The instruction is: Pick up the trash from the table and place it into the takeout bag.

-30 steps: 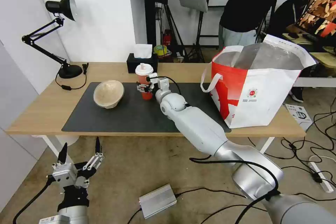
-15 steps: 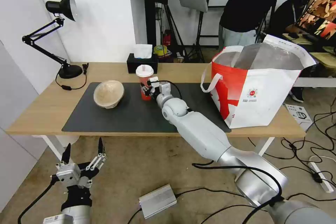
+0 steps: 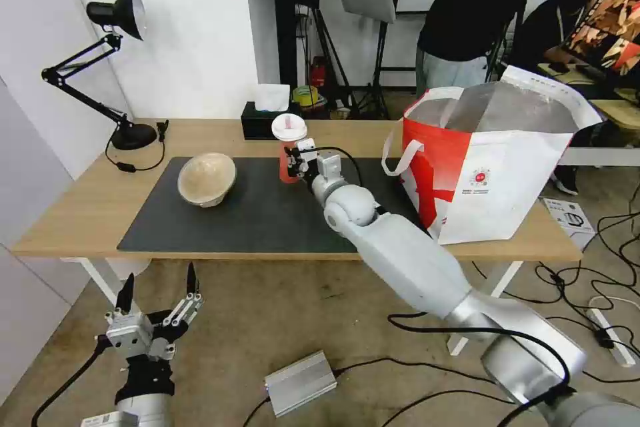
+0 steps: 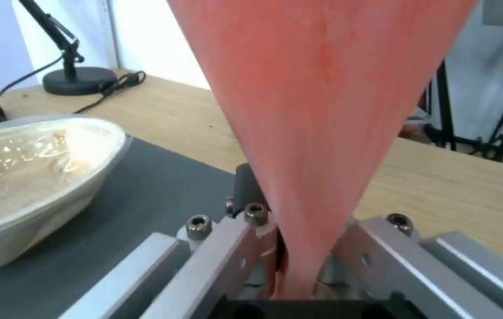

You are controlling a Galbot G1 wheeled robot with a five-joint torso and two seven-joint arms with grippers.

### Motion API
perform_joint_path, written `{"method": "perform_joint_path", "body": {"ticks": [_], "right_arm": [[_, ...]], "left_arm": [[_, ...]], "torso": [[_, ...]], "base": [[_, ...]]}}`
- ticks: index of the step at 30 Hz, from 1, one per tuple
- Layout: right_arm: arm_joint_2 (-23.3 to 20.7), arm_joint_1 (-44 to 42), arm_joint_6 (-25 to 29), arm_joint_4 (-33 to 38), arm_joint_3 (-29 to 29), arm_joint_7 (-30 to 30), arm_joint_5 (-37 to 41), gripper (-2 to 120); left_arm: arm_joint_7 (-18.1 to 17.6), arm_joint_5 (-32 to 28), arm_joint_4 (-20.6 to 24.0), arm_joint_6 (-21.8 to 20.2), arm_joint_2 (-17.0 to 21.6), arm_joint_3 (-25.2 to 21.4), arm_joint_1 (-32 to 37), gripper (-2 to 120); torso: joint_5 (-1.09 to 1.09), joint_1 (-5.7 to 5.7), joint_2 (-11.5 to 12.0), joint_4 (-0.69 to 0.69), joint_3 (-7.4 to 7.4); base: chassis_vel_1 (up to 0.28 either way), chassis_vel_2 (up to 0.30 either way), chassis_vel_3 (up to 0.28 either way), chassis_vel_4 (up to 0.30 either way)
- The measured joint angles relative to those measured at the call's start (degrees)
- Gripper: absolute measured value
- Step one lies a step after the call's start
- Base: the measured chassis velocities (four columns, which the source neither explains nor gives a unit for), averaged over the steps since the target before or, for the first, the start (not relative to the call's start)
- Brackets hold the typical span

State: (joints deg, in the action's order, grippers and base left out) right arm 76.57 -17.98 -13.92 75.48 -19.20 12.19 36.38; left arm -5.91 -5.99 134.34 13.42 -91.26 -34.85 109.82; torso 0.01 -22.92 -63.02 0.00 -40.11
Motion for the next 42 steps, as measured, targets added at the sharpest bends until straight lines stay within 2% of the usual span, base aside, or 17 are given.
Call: {"method": "perform_joint_path", "body": {"ticks": [9, 13, 17, 23, 30, 34, 42], "right_arm": [[-2.7, -1.99, -2.87, 7.41, 2.04, 3.4, -1.26, 2], [-5.2, -3.27, -4.92, 12.67, 2.36, 7.51, -3.55, 2], [-6.58, -3.96, -6.83, 15.6, 2.99, 10.81, -5.3, 2], [-8.25, -4.46, -7.95, 18.82, 4.09, 12.45, -5.24, 2], [-11.69, -4.45, -8.55, 23.38, 5.72, 12.6, -2.62, 2], [-14.67, -4.25, -8.98, 25.96, 7.27, 12.12, 2.24, 2], [-16.71, -2.28, -10.24, 26.83, 7.72, 13.36, 7.46, 2]], "left_arm": [[-0.06, 0.29, 0.48, 0.12, -0.03, -0.16, 0.51, 100], [-0.2, 0.41, 1.33, 0.25, -0.04, -0.09, 1.39, 100], [-0.25, 0.45, 1.58, 0.46, -0.04, -0.41, 1.86, 100], [-0.27, 0.43, 1.94, 0.87, -0.04, -0.55, 2.38, 100], [-0.27, 0.35, 2.09, 1.34, -0.06, -0.57, 2.48, 100], [-0.27, 0.43, 2.14, 1.72, -0.08, -0.44, 2.29, 100], [-0.28, 2.27, 1.77, 2.59, -0.07, -0.82, 1.79, 100]], "torso": [[-0.01, 0.0, 0.0, 0.0, 0.0], [-0.01, 0.0, 0.0, 0.0, 0.0], [0.0, 0.0, 0.0, 0.0, 0.0], [0.0, 0.0, 0.0, 0.0, 0.0], [-0.01, 0.0, 0.0, 0.0, 0.0], [0.0, 0.0, 0.0, 0.0, 0.0], [-0.01, 0.0, 0.0, 0.01, 0.0]], "base": [[0.0, 0.0, 0.0, 0.0], [0.0, 0.0, 0.0, 0.0], [0.0, 0.0, 0.0, 0.0], [0.0, 0.0, 0.0, 0.0], [0.0, 0.0, 0.0, 0.0], [0.0, 0.0, 0.0, 0.0], [0.0, 0.0, 0.0, 0.0]]}}
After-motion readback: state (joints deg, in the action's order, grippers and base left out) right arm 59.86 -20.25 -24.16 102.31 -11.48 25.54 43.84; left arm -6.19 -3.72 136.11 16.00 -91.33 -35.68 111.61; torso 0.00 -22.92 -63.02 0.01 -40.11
